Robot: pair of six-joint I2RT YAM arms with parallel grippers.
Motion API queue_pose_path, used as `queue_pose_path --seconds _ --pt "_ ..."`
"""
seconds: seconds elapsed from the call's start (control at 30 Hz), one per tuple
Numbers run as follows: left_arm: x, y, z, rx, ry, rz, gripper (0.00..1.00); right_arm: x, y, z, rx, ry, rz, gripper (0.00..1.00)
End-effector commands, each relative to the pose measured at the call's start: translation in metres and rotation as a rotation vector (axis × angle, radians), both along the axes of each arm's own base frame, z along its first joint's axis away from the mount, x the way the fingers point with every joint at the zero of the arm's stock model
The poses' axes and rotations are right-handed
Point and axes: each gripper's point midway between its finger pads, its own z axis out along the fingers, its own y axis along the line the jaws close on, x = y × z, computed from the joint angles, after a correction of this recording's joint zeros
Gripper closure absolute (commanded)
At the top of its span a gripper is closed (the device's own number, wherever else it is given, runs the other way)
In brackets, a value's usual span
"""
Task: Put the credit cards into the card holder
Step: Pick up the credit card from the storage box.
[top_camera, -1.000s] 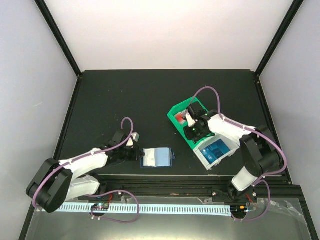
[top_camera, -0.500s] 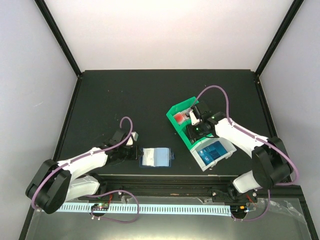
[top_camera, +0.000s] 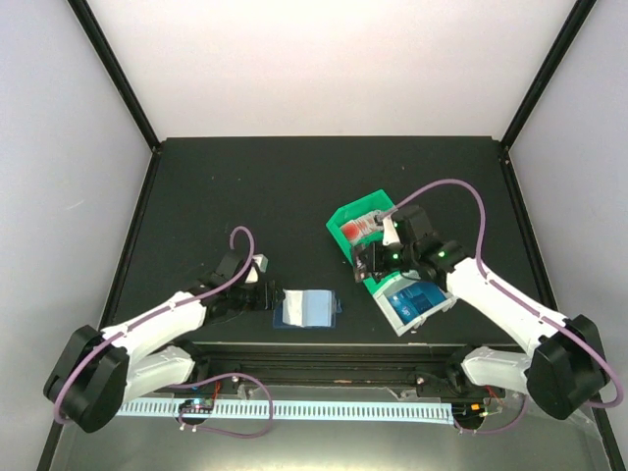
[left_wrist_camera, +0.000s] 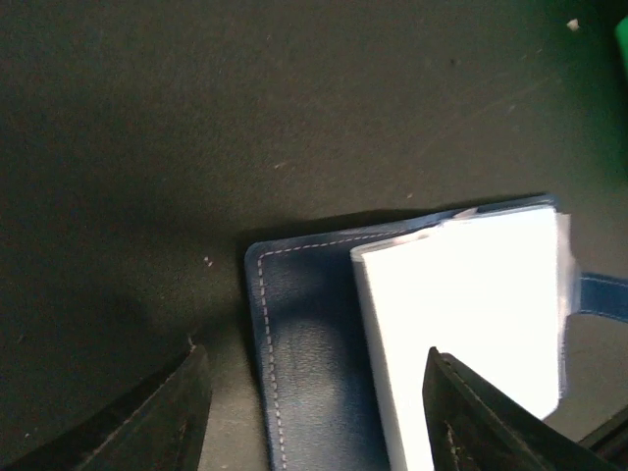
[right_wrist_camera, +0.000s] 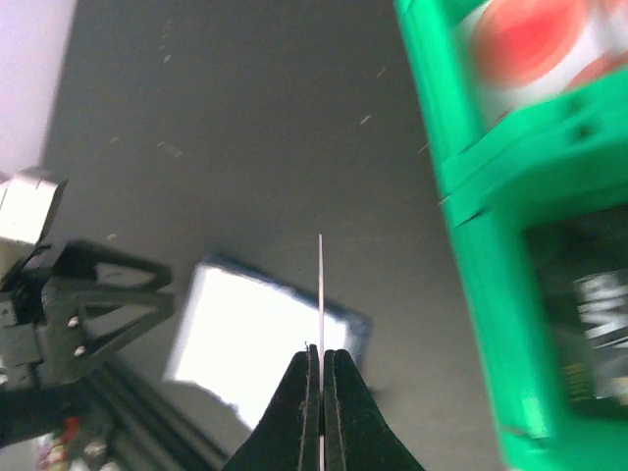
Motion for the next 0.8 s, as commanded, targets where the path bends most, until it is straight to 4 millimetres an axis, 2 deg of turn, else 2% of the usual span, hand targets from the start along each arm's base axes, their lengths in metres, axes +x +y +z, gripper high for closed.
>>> queue_pose_path --seconds 0.0,0.23,0.37,0.53,0.77 --pt "0.014 -0.005 0.032 -0.044 -0.079 0.015 0.36 -0.026 0.042 0.013 0.297 0.127 -0.001 0.99" --pt "0.006 -0.024 0.094 -0.215 -0.174 -0.062 0.29 -0.058 0.078 0.006 0.507 0.349 -0.080 0.99" --pt "-0.009 -0.041 0.120 -0.409 -0.156 -0.087 0.25 -0.071 0.095 -0.003 0.547 0.463 -0.093 0.99" --pt "-0.030 -0.058 0.125 -0.642 -0.013 -0.097 0.23 -0.090 0.109 0.005 0.648 0.554 -0.080 0.99" --pt "-0.045 -0.067 0.133 -0.798 0.081 -0.118 0.24 -0.096 0.120 0.017 0.738 0.615 -0.048 0.99"
